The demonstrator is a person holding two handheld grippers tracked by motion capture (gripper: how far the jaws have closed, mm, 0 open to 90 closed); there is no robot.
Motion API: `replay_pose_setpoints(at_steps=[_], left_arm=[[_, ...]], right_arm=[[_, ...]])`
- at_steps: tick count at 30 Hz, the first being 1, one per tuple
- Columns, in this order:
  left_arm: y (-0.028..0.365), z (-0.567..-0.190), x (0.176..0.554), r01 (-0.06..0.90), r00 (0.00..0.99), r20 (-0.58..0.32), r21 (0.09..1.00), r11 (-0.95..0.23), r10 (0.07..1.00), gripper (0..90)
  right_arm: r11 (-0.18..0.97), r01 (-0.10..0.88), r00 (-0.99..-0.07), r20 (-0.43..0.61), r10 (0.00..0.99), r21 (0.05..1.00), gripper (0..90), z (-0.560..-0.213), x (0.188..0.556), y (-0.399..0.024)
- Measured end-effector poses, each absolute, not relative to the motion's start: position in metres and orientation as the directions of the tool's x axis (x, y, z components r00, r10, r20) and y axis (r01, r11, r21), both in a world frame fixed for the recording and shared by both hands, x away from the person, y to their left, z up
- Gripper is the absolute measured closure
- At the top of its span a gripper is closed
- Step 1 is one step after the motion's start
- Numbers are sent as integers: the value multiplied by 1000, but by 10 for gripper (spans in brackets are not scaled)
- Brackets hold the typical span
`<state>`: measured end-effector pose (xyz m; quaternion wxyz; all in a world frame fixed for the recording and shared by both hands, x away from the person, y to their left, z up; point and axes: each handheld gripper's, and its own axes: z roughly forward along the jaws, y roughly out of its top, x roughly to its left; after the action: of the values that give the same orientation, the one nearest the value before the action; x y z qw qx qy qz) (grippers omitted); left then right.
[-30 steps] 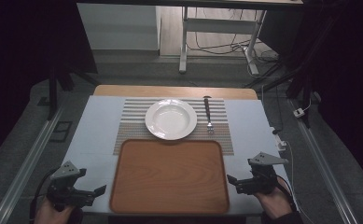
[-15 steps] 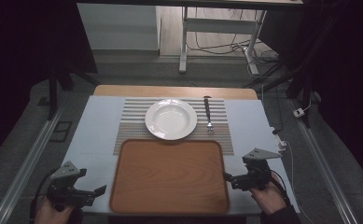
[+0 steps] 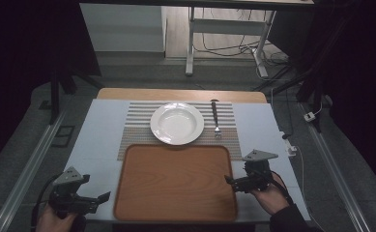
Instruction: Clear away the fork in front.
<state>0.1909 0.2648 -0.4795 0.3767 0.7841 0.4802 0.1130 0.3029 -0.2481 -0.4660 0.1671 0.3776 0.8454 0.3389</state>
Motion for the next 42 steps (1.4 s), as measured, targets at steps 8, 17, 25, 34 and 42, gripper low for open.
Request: replay_pose_setpoints(at_steps=[8, 17, 25, 34, 42], left_arm=[[265, -480, 191, 668, 514, -185, 698, -256, 837, 9], [265, -480, 192, 670, 513, -186, 697, -255, 838, 8], [265, -480, 192, 671, 512, -188, 697, -253, 838, 8], [265, -480, 193, 673, 513, -192, 695, -253, 837, 8], [265, -480, 193, 673, 513, -194, 695, -252, 836, 8]], right_arm=[[551, 498, -687, -83, 722, 670, 0, -468, 314, -234], [625, 467, -704, -165, 691, 625, 0, -471, 327, -223], [687, 428, -712, -249, 656, 588, 0, -474, 340, -214], [733, 397, -717, -312, 624, 553, 0, -476, 358, -207], [807, 340, -718, -421, 555, 484, 0, -479, 376, -195]])
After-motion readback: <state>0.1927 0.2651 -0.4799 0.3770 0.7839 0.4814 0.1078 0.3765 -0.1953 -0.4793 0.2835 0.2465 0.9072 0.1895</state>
